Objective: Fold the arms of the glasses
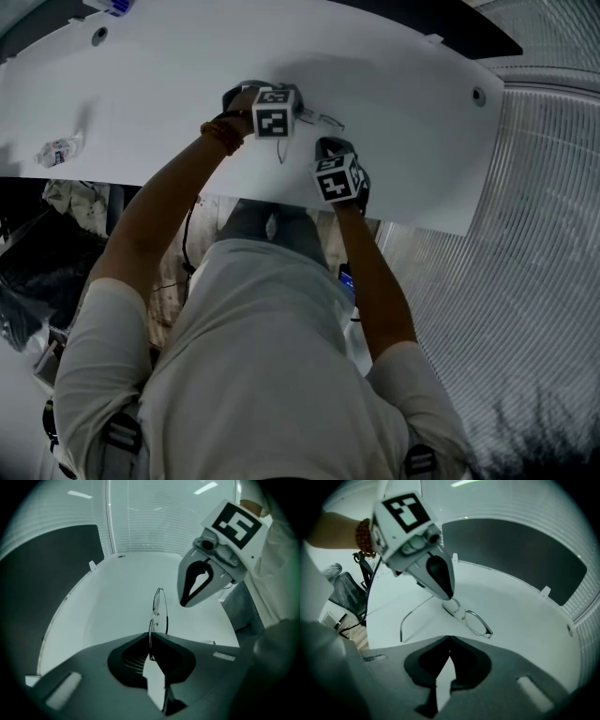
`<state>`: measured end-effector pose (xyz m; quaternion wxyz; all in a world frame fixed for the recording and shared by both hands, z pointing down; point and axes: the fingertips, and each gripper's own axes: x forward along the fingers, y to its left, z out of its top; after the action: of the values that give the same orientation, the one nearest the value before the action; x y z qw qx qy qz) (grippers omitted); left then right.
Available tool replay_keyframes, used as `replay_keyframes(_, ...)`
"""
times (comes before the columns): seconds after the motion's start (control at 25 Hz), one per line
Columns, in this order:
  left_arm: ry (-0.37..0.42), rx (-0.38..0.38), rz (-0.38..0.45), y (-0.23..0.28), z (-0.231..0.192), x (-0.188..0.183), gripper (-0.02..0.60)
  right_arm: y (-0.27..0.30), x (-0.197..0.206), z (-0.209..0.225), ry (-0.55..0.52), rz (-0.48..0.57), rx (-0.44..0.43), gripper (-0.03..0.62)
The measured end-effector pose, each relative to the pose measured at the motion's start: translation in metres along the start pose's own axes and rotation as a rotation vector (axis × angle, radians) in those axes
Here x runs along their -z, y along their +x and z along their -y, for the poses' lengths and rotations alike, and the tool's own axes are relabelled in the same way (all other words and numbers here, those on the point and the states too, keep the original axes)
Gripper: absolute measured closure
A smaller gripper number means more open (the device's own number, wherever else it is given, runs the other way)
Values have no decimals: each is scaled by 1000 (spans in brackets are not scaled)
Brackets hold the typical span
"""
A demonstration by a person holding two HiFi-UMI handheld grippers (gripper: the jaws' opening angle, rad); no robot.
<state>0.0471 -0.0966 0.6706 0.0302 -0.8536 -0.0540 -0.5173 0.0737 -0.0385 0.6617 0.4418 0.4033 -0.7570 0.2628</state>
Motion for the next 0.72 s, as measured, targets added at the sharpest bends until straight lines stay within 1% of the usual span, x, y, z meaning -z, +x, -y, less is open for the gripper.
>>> replay_keyframes(0.04,1,0,-2,0,0,1,563,-8,-1,-14,2,21,-21,594)
replay_keyframes(0.12,0,-1,-2,0,-1,2,563,-20,-9,-55,7,70,-108,594)
replay_keyframes(0.2,-1,-2,-3,0,-1,3,563,-19,-19,-97,-21,104,-196,594)
replay_keyframes(0.28,-3,-2,-4,1,-1,3,563,-8,-27,-125,-65,111,-241,594)
replay_keyframes(0.36,-5,-1,-3,2,-1,3,563,7,-28,-138,-104,96,-247,594)
replay_keyframes(0.44,-4,-2,-4,1,-1,3,563,18,-24,-139,-120,76,-236,592)
replay_keyframes(0.64,19,-9,-10,-1,0,4,563,23,-10,-109,-96,46,-176,594)
replay_keyframes(0.72,17,-11,-11,-2,-2,8,563,20,-7,-98,-93,40,-158,594)
